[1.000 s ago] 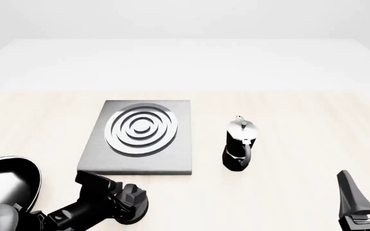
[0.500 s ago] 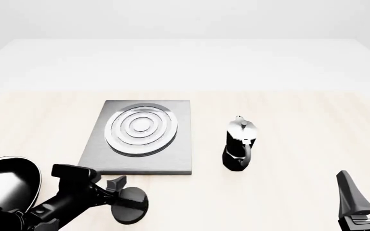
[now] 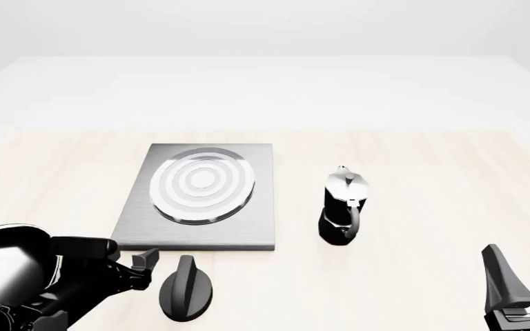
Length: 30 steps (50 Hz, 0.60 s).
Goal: Turn on the stove.
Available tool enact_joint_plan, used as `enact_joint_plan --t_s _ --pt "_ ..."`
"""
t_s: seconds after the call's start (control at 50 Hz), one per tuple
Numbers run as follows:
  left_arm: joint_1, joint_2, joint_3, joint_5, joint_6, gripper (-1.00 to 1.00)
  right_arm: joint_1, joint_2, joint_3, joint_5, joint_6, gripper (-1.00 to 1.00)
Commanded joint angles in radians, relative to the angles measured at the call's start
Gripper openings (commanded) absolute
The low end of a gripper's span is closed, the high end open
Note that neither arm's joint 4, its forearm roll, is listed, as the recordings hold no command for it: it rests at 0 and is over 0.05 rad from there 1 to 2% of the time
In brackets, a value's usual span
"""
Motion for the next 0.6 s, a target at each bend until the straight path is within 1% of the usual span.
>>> enact_joint_plan --t_s 0.02,0.16,0.2,0.24,0.26,0.28,0.34,0.38,0.4,0.42,0.44,0.46,0.48,0.5,0.54,0.58,0.6 --pt "0.023 -0.130 0.027 0.086 0.033 1.00 0.002 0.000 0.000 -0.002 0.000 1.00" --pt "0.026 -0.231 0.071 0.121 0.046 1.00 0.005 0.000 0.001 -0.002 -0.002 1.00" --pt "0.027 -0.294 0.088 0.152 0.058 1.00 0.006 0.000 0.001 -0.002 -0.004 1.00" --pt "0.014 -0.365 0.101 0.192 0.046 1.00 0.006 0.000 0.001 -0.001 -0.005 1.00" --pt "0.014 -0.369 0.101 0.195 0.046 1.00 0.006 0.000 0.001 -0.001 -0.005 1.00" --pt "0.019 -0.407 0.107 0.216 0.075 1.00 0.007 0.000 0.000 -0.001 -0.005 1.00" --pt "0.014 -0.502 0.120 0.276 0.086 1.00 0.008 0.000 0.001 -0.001 -0.007 1.00" --pt "0.010 -0.609 0.126 0.346 0.101 1.00 0.008 0.000 0.000 -0.001 -0.008 1.00" --pt "0.001 -0.685 0.126 0.401 0.122 1.00 0.009 0.000 0.000 -0.001 -0.009 1.00" --pt "0.001 -0.725 0.125 0.434 0.127 1.00 0.009 0.000 0.000 -0.001 -0.009 1.00" --pt "-0.006 -0.798 0.122 0.492 0.127 1.00 0.009 0.000 0.000 -0.001 -0.010 1.00" --pt "-0.006 -0.805 0.121 0.500 0.127 1.00 0.009 0.000 0.000 -0.001 -0.010 1.00" --pt "-0.002 -0.843 0.120 0.528 0.140 1.00 0.009 0.000 0.000 0.000 -0.010 1.00" --pt "-0.004 -0.910 0.118 0.581 0.154 1.00 0.009 0.000 0.000 0.000 -0.009 1.00" --pt "-0.003 -0.995 0.119 0.650 0.157 1.00 0.010 0.000 0.000 0.000 -0.010 1.00" --pt "-0.009 -1.035 0.125 0.687 0.141 1.00 0.010 0.000 0.000 0.000 -0.012 1.00" --pt "-0.009 -1.088 0.127 0.729 0.146 1.00 0.010 0.000 0.000 0.000 -0.011 1.00"
